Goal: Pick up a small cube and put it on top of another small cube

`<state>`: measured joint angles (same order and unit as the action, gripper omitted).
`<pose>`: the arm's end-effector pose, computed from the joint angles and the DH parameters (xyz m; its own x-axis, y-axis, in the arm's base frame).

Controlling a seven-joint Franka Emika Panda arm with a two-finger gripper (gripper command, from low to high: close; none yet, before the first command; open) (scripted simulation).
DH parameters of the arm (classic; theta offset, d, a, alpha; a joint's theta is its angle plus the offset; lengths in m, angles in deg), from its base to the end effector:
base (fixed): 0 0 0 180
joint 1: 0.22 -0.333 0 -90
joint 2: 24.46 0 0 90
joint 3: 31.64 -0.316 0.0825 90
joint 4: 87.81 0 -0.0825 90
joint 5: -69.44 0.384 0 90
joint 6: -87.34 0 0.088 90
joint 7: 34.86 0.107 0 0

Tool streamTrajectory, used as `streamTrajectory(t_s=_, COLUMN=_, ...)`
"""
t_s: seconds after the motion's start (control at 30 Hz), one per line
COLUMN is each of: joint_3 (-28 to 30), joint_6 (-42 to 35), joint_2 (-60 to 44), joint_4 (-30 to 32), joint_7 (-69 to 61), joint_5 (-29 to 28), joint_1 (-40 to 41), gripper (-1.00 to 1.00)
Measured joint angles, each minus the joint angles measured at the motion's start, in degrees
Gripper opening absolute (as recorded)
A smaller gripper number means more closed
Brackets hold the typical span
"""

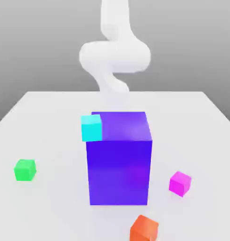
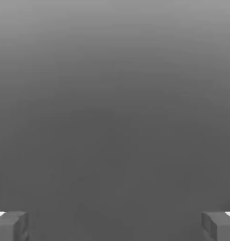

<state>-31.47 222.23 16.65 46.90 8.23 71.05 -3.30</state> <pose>0.3790 0.0193 0.6612 0.5827 -0.6691 0.4612 -0.4770 -0.7411 -0.4725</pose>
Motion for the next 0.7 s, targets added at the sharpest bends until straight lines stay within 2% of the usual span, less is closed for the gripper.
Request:
streamTrajectory(t_s=0.27, joint_3=-1.6, joint_6=11.2, joint_2=-17.6, joint_4=10.3, joint_7=-9.5, joint_5=5.1, joint_1=-10.4, gripper=0.0)
streamTrajectory(t_s=0.47, joint_3=-5.1, joint_6=19.4, joint_2=-30.1, joint_4=17.8, joint_7=-14.4, joint_5=6.1, joint_1=-16.2, gripper=0.0)
streamTrajectory(t_s=0.57, joint_3=-7.4, joint_6=23.6, joint_2=-36.3, joint_4=21.6, joint_7=-15.2, joint_5=4.2, joint_1=-18.2, gripper=0.0)
streamTrajectory(t_s=0.7, joint_3=-7.8, joint_6=29.4, joint_2=-44.4, joint_4=25.4, joint_7=-12.4, joint_5=-2.9, joint_1=-21.1, gripper=0.0)
